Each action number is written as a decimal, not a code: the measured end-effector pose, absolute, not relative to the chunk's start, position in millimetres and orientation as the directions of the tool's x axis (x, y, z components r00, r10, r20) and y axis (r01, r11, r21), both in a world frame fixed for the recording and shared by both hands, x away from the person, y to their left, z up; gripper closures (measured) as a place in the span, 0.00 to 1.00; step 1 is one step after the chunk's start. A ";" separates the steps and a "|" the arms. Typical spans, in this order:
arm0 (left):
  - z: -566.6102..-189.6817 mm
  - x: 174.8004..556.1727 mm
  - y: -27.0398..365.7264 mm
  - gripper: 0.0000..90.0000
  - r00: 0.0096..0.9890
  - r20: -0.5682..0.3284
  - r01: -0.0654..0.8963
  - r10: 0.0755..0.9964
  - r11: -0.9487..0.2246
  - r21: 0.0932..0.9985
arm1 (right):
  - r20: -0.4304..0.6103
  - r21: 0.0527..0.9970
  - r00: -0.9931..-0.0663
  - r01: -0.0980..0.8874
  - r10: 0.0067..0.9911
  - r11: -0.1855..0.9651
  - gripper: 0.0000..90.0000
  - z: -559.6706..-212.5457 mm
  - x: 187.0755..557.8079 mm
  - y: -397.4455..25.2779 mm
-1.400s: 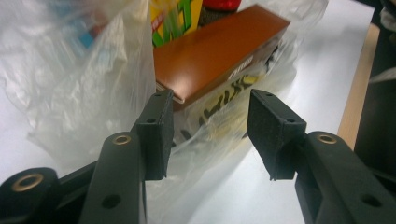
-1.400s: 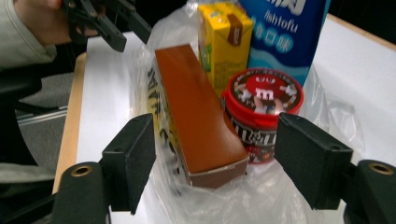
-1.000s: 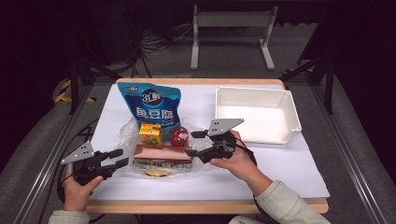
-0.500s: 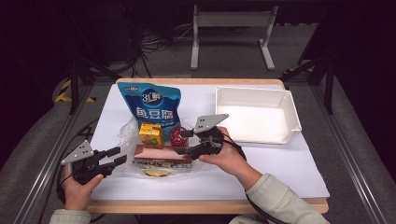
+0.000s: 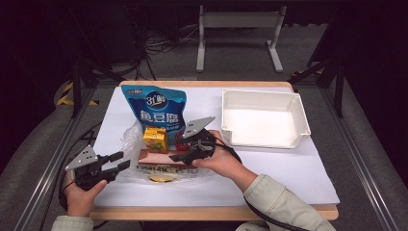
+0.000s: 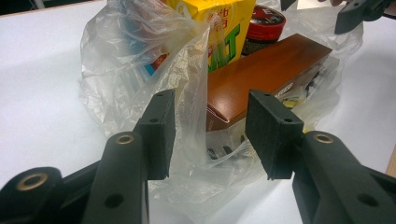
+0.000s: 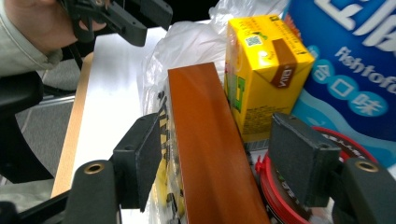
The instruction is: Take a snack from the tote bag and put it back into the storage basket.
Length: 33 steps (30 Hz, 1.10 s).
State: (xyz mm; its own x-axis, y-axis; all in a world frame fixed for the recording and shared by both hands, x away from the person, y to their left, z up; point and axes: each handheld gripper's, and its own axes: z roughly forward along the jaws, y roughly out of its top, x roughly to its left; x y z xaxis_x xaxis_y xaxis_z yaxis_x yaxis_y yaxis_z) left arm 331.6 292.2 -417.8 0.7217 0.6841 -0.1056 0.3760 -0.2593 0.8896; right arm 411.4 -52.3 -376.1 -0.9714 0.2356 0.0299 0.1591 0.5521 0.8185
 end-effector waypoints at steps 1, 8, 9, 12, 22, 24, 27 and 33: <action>-417.9 331.9 292.4 0.59 0.723 -0.101 0.374 0.683 -0.264 0.889 | 0.029 0.815 -0.973 0.157 0.231 0.558 0.40 -376.7 411.6 -49.6; -420.1 331.8 293.4 0.59 0.716 -0.107 0.384 0.690 -0.261 0.886 | 0.034 0.805 -0.975 0.158 0.221 0.572 0.40 -381.2 414.0 -38.8; -420.1 331.5 293.4 0.59 0.714 -0.109 0.384 0.692 -0.257 0.887 | 0.034 0.802 -0.975 0.159 0.221 0.576 0.40 -382.0 414.1 -37.2; -420.2 331.3 293.5 0.59 0.714 -0.108 0.386 0.692 -0.261 0.885 | 0.033 0.793 -0.976 0.156 0.215 0.588 0.41 -383.6 414.3 -32.9; -421.0 331.5 294.0 0.61 0.726 -0.097 0.378 0.681 -0.277 0.883 | 0.020 0.764 -0.979 0.145 0.203 0.629 0.42 -389.5 414.4 -26.2; -421.1 330.9 293.4 0.61 0.724 -0.105 0.383 0.682 -0.271 0.883 | 0.013 0.755 -0.980 0.139 0.198 0.641 0.44 -390.4 413.7 -24.4; -421.1 331.0 293.7 0.61 0.727 -0.100 0.383 0.679 -0.280 0.881 | -0.010 0.731 -0.982 0.121 0.188 0.672 0.46 -390.4 412.6 -21.8; -421.5 330.5 293.5 0.61 0.725 -0.108 0.388 0.680 -0.274 0.880 | -0.038 0.691 -0.982 0.109 0.186 0.715 0.47 -389.7 414.4 -15.6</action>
